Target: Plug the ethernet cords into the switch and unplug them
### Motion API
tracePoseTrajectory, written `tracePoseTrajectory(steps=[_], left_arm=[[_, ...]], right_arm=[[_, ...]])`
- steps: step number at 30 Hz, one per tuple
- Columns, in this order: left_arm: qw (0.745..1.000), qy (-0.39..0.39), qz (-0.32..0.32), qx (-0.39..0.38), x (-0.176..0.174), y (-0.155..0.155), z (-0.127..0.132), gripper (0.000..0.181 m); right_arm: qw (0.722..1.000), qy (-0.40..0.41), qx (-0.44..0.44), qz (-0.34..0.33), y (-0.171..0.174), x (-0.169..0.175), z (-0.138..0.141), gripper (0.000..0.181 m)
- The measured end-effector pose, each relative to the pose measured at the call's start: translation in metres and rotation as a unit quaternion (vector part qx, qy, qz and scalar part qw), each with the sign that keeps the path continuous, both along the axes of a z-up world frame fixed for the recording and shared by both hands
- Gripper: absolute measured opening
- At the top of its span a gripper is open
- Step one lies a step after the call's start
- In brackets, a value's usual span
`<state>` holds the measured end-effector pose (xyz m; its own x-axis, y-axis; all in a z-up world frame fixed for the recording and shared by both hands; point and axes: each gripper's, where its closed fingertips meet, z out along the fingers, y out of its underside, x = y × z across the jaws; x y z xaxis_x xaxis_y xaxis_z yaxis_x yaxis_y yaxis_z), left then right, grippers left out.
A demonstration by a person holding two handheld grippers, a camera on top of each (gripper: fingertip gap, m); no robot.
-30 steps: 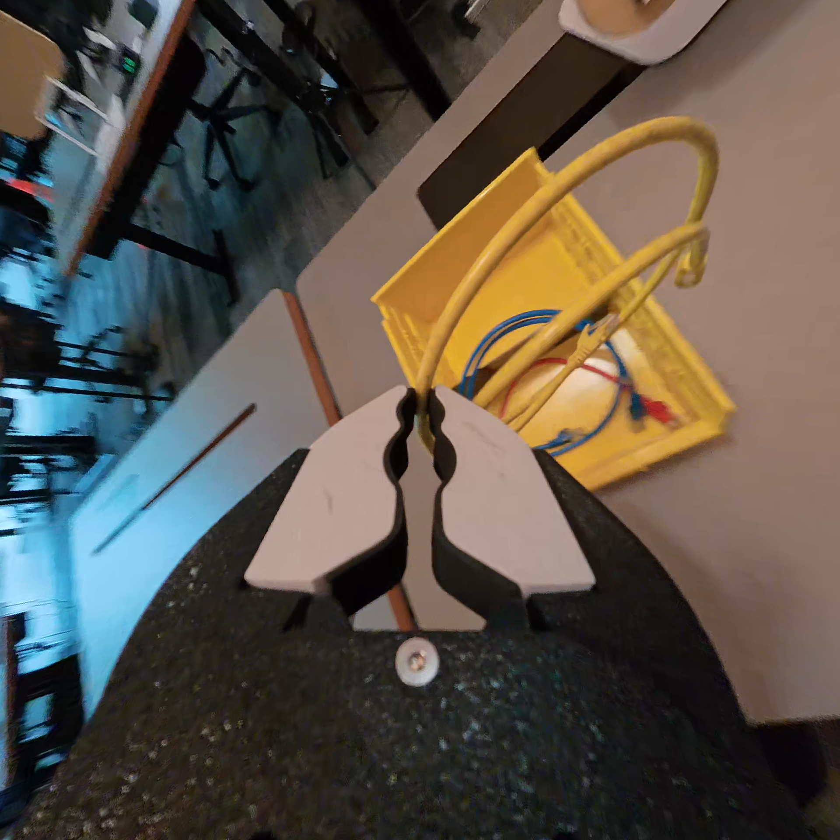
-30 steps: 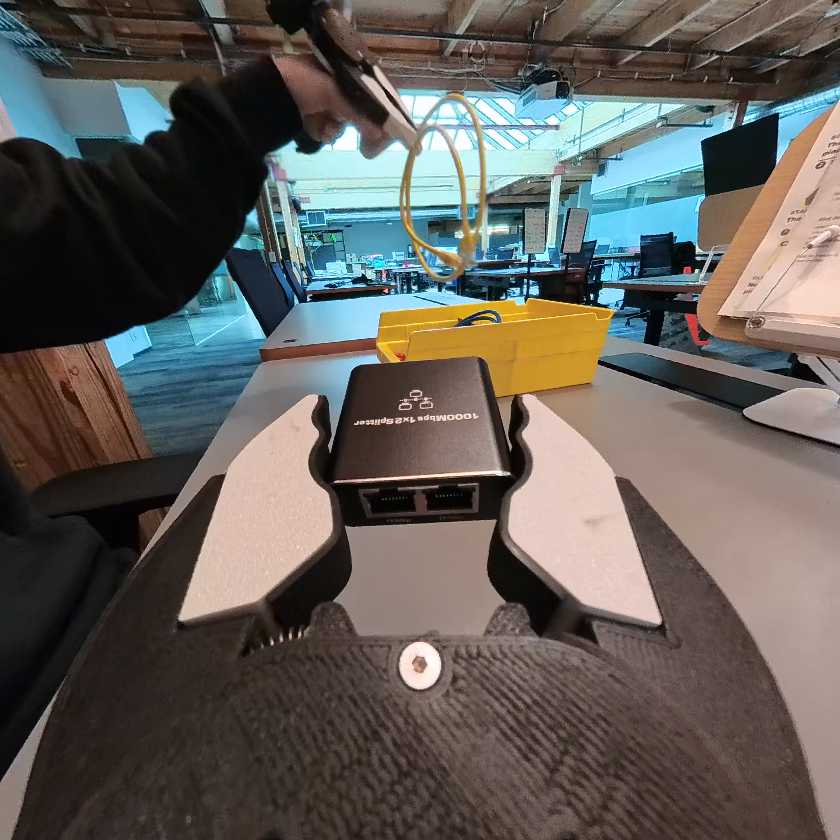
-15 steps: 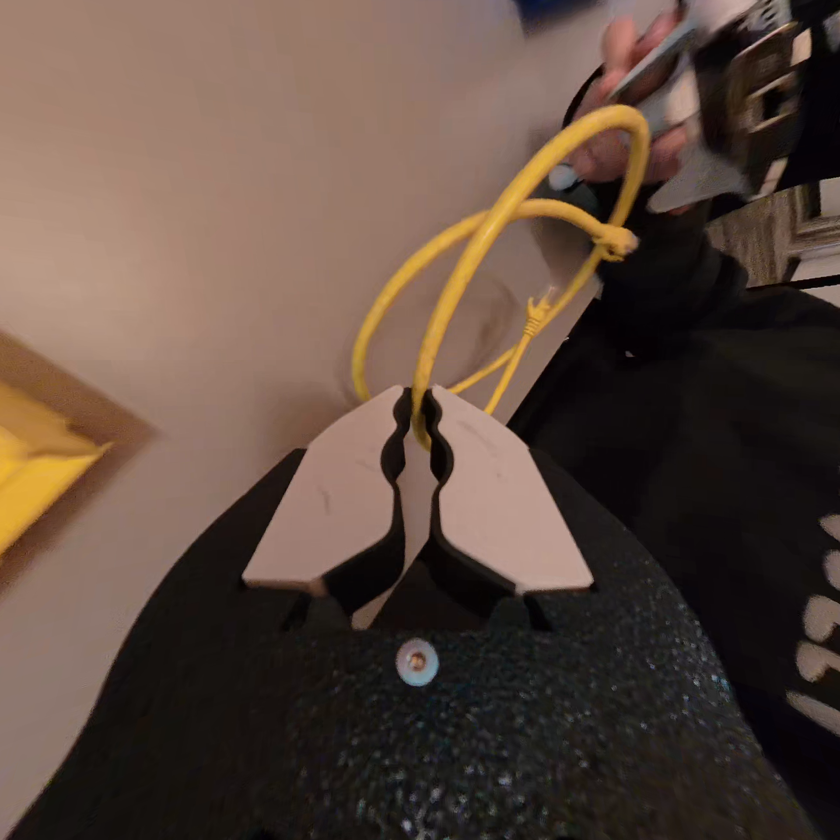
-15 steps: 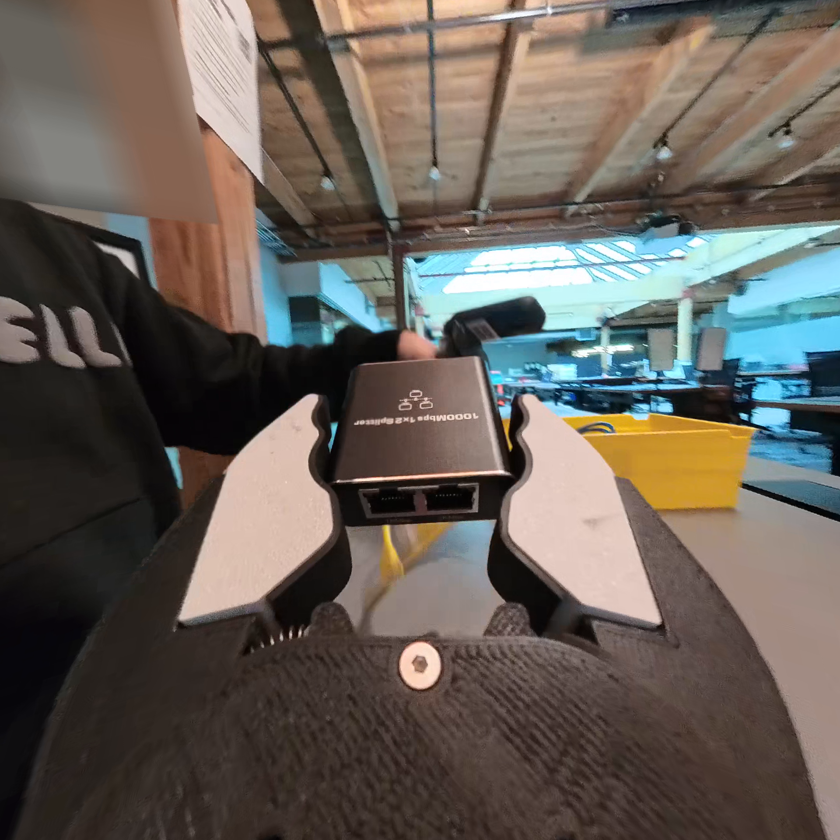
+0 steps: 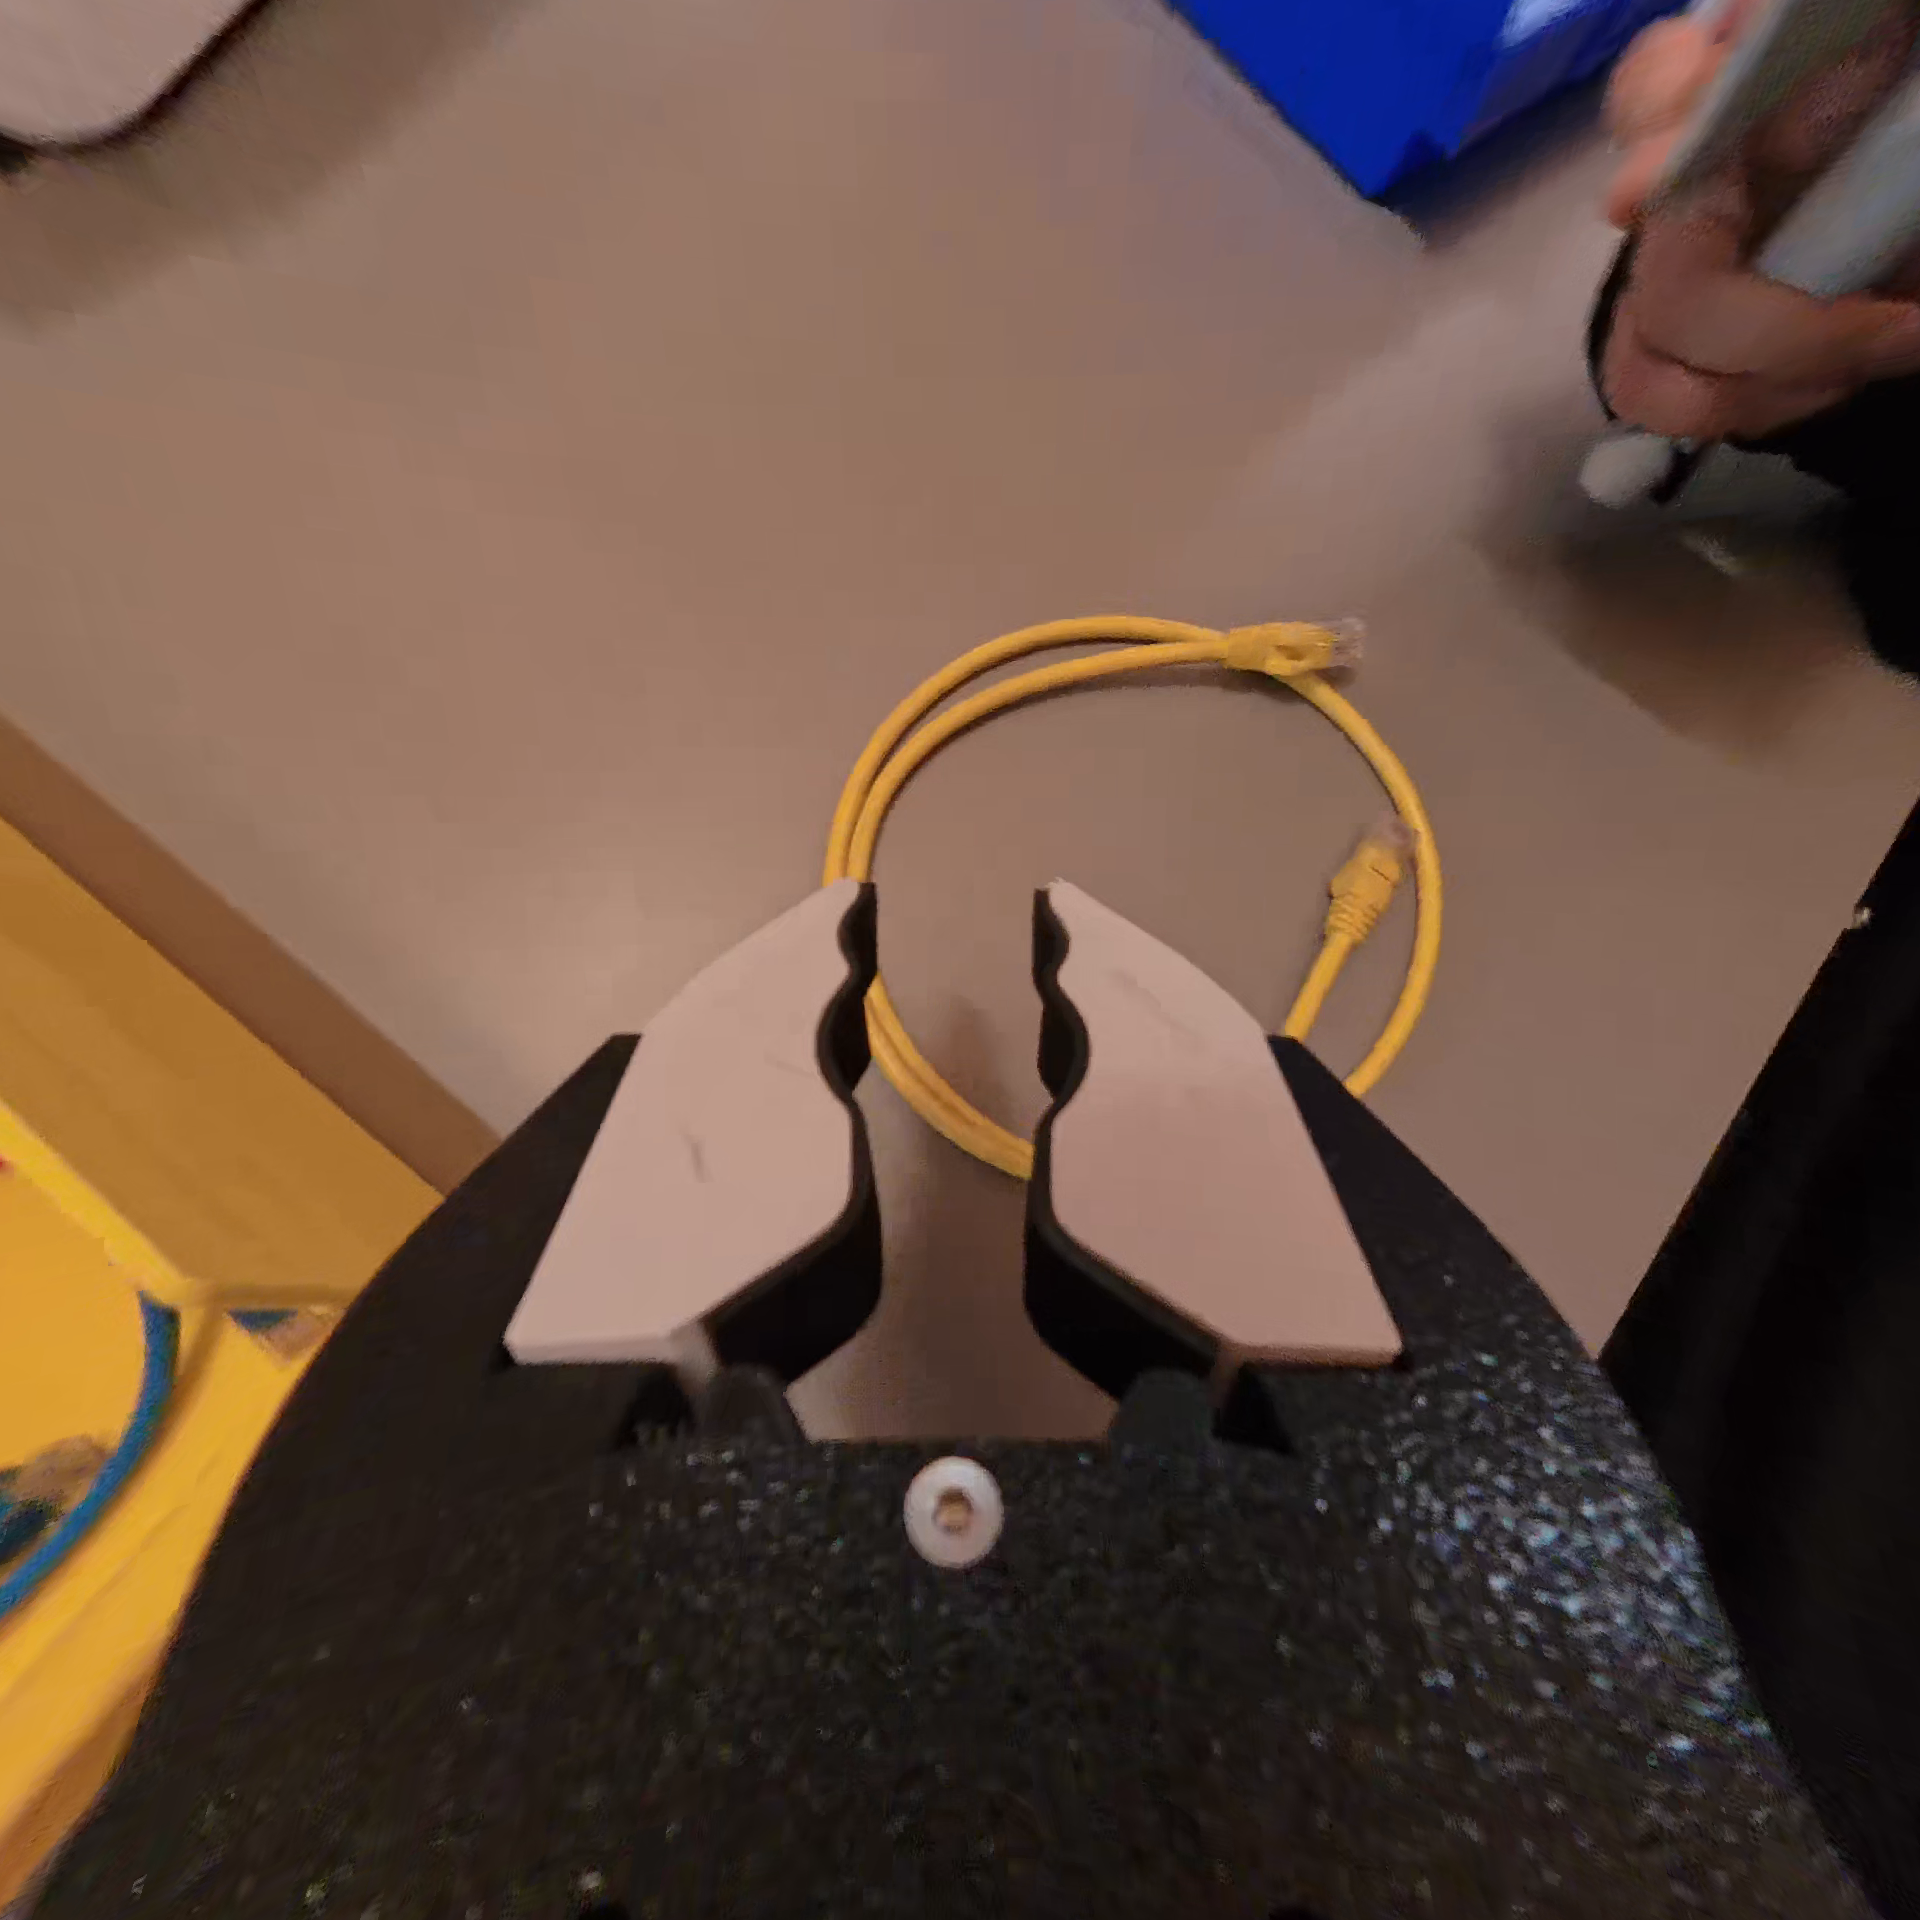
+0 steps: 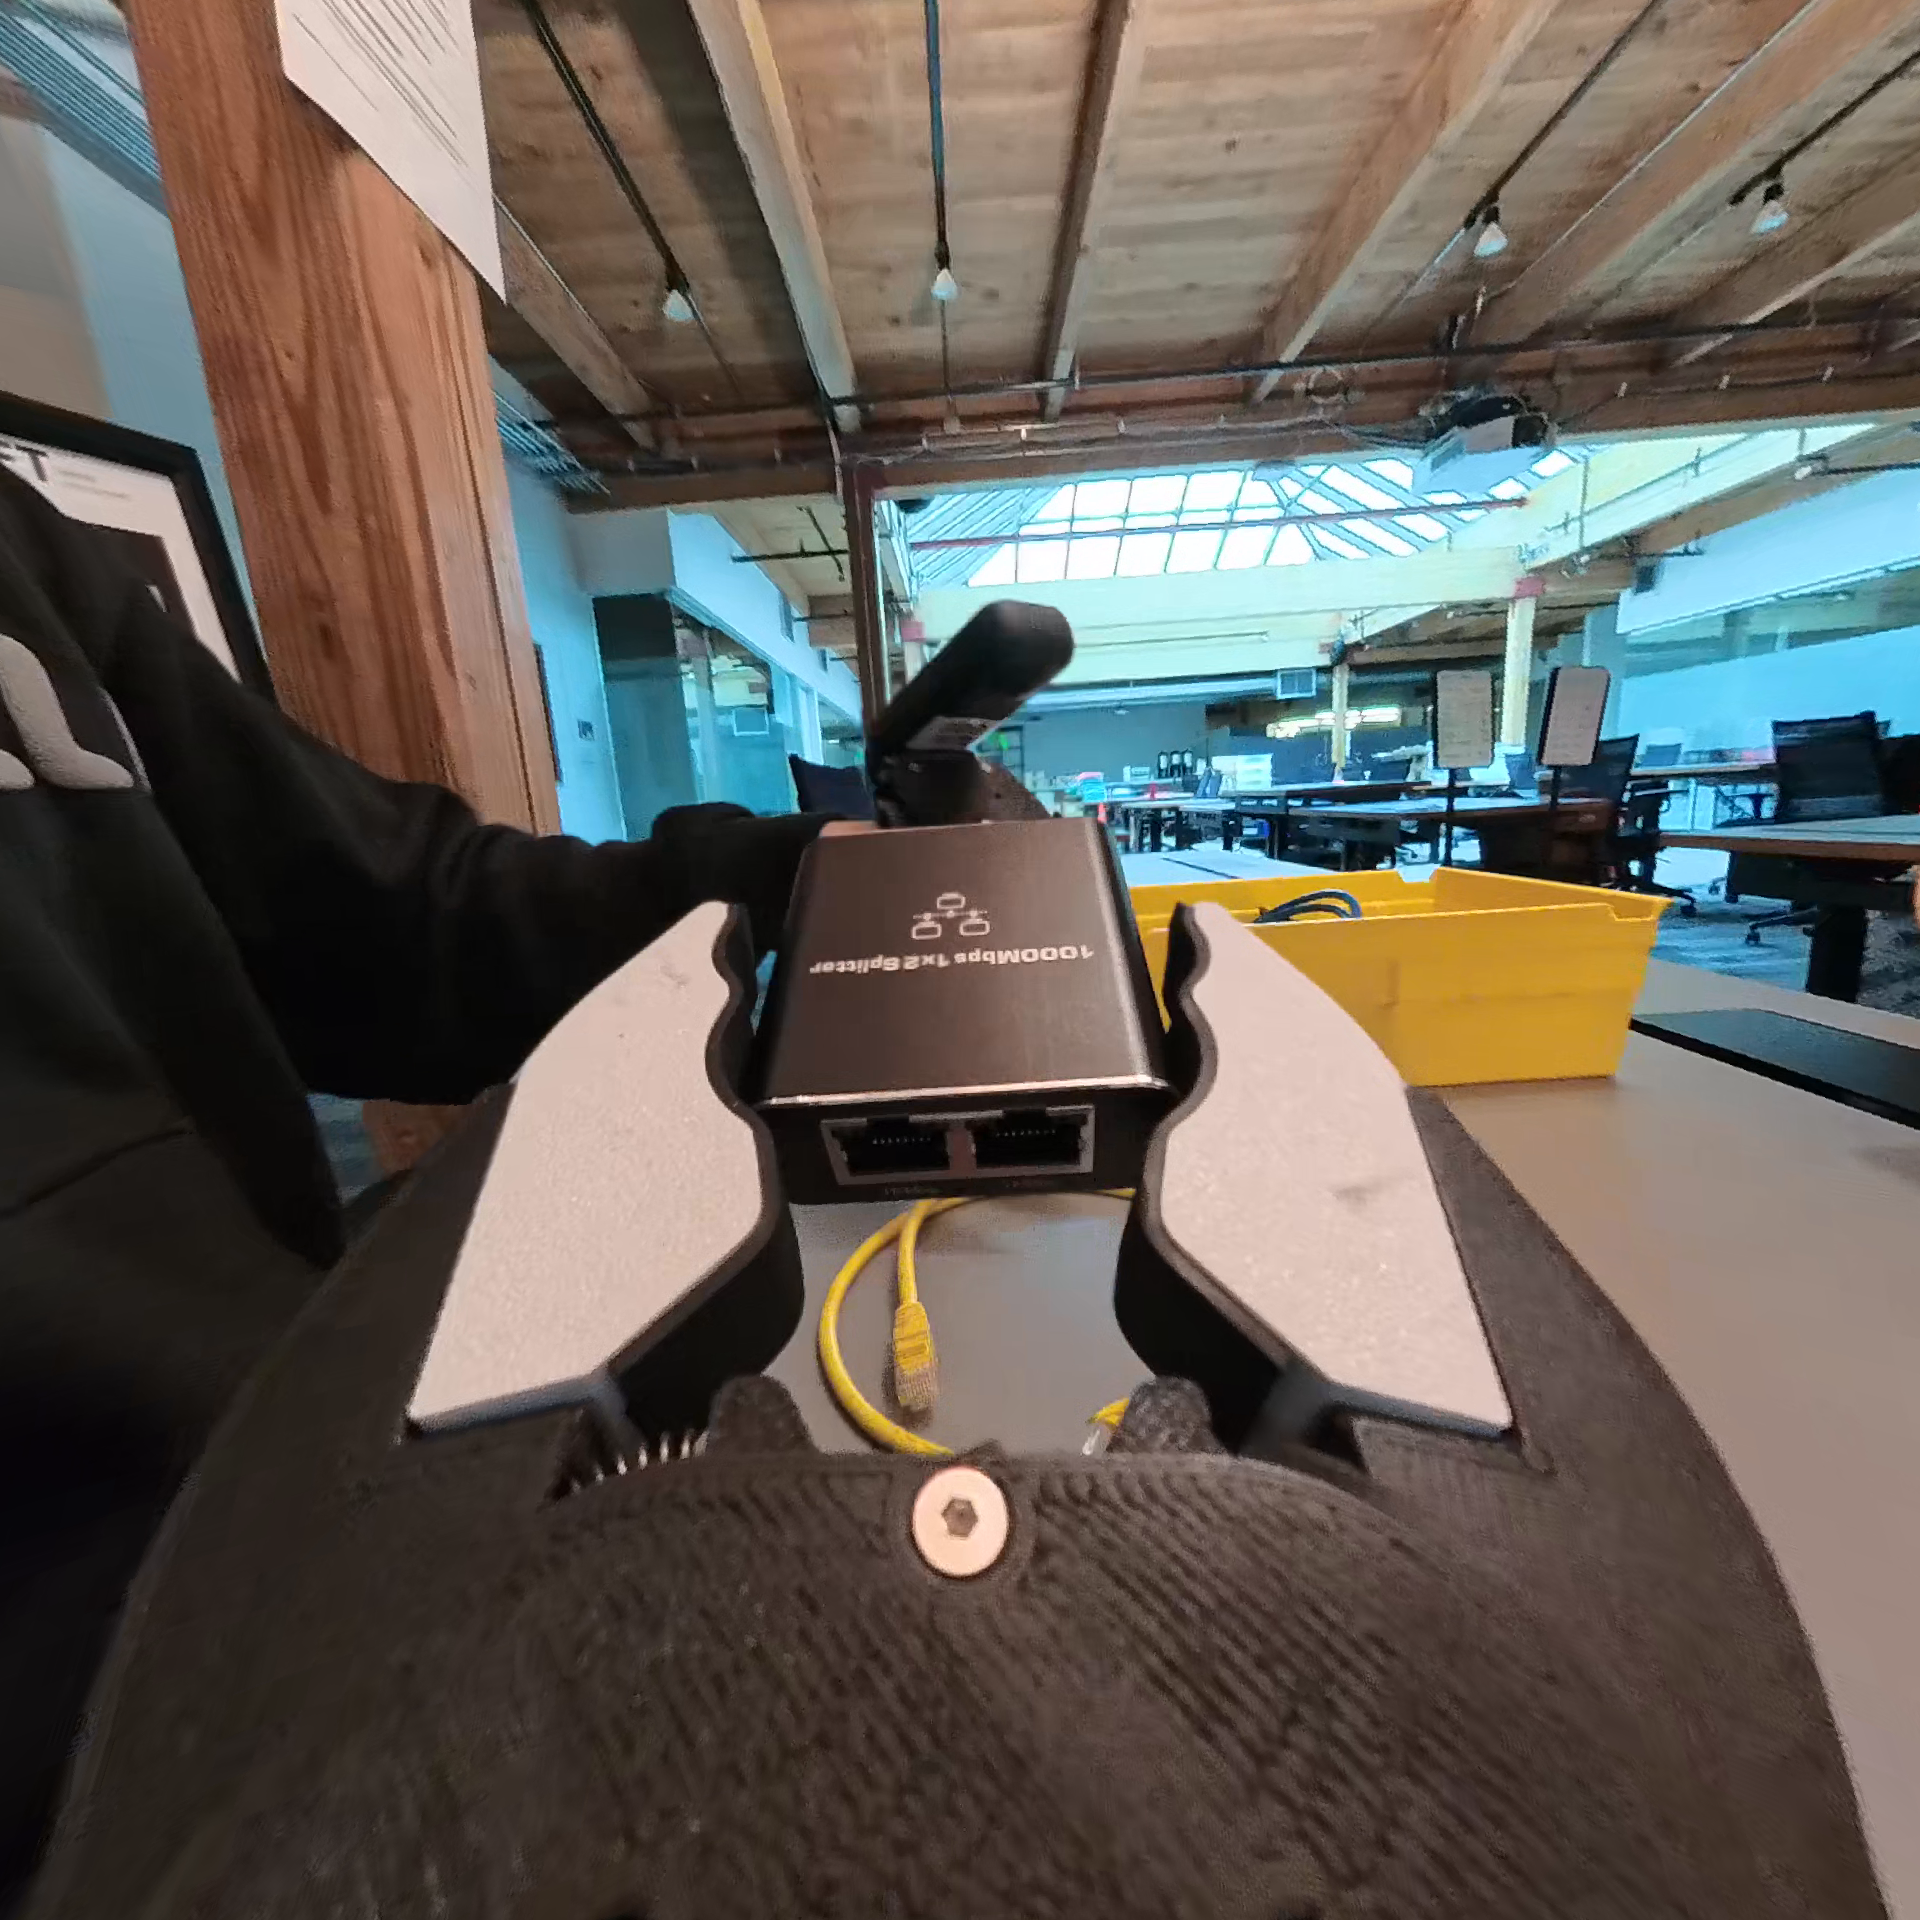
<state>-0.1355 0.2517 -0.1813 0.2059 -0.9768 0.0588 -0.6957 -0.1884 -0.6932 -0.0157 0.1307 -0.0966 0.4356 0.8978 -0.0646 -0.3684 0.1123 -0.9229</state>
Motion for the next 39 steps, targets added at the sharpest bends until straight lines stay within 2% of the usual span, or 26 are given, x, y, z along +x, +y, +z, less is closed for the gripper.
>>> tracePoseTrajectory(steps=[1,5,8,10,12,14,17,22,24,27,31,35,37,39], left_arm=[[1.0,0.005,-0.021,0.018,0.001,-0.008,0.0,0.031],[0.984,0.043,-0.153,0.084,0.008,-0.059,-0.016,0.031],[0.967,0.062,-0.207,0.132,0.024,-0.084,-0.03,0.03],[0.951,0.067,-0.238,0.183,0.038,-0.087,-0.034,0.03],[0.93,0.068,-0.263,0.249,0.056,-0.076,-0.034,0.031],[0.903,0.06,-0.29,0.313,0.076,-0.062,-0.033,0.029],[0.846,0.047,-0.355,0.395,0.098,-0.053,-0.038,0.03],[0.748,0.117,-0.431,0.491,0.103,-0.05,-0.06,0.036],[0.723,0.118,-0.437,0.522,0.109,-0.05,-0.06,0.033],[0.719,0.106,-0.443,0.526,0.114,-0.055,-0.063,0.026],[0.731,0.091,-0.425,0.525,0.118,-0.053,-0.069,0.01],[0.774,0.071,-0.375,0.506,0.119,-0.048,-0.067,0.01],[0.79,0.084,-0.334,0.507,0.118,-0.037,-0.067,0.01],[0.817,0.11,-0.312,0.472,0.113,-0.029,-0.067,0.01]], right_arm=[[1.0,-0.003,-0.001,0.004,0.0,-0.001,-0.001,0.076],[1.0,0.004,0.003,-0.005,0.001,0.002,0.002,0.075],[1.0,0.019,0.004,0.001,-0.001,0.006,0.006,0.075],[1.0,0.019,0.003,0.004,-0.001,0.005,0.006,0.075],[1.0,0.013,0.001,0.002,0.0,0.003,0.004,0.075],[1.0,0.005,-0.004,0.0,0.001,0.002,0.001,0.075],[1.0,-0.008,-0.008,-0.01,0.003,0.004,-0.002,0.076],[1.0,-0.009,-0.008,-0.026,0.004,0.013,-0.002,0.075],[0.999,-0.008,-0.007,-0.032,0.005,0.017,0.0,0.075],[0.999,-0.002,-0.005,-0.042,0.006,0.02,0.001,0.075],[0.999,-0.006,-0.011,-0.046,0.008,0.021,-0.001,0.075],[0.999,-0.011,-0.011,-0.052,0.01,0.021,-0.003,0.075],[0.998,-0.017,-0.013,-0.051,0.01,0.02,-0.005,0.075],[0.998,-0.029,-0.015,-0.05,0.01,0.017,-0.008,0.075]])
